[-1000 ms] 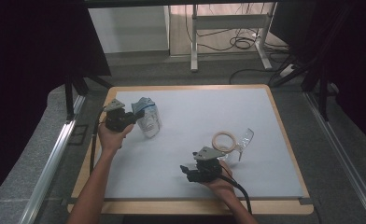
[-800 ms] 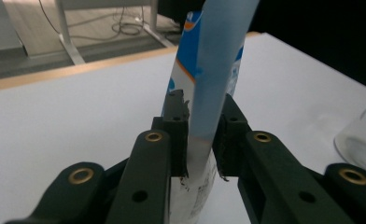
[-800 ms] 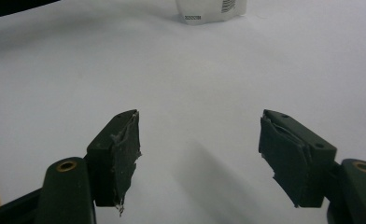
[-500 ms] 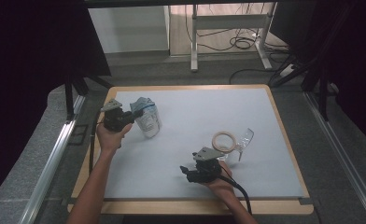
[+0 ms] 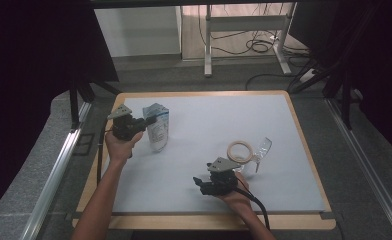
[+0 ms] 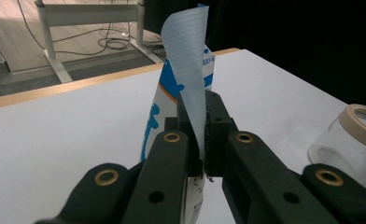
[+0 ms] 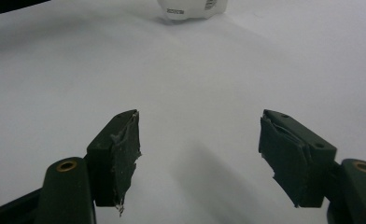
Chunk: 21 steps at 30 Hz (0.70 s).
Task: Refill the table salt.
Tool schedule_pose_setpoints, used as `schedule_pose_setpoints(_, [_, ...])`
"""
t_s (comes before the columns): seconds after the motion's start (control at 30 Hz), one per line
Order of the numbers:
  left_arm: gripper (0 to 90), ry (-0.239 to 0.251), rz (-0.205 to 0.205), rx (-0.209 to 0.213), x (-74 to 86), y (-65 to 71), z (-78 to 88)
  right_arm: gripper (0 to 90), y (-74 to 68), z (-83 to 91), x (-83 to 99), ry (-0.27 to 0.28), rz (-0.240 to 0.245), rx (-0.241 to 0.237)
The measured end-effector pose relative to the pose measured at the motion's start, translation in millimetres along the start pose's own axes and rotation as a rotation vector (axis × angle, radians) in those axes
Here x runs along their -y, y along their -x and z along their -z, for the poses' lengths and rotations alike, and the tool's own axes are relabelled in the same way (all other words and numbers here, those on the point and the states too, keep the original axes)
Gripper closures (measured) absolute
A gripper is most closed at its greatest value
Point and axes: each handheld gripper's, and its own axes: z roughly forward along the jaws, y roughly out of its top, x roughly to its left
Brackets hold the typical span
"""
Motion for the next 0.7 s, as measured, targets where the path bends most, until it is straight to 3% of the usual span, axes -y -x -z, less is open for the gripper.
schedule_pose_setpoints(0.7, [89.1,0.008,0.001,0.062,-4.3,13.1,4.4,29.7,-1.0,-0.5,-0.6,0.013,0.001,0.003])
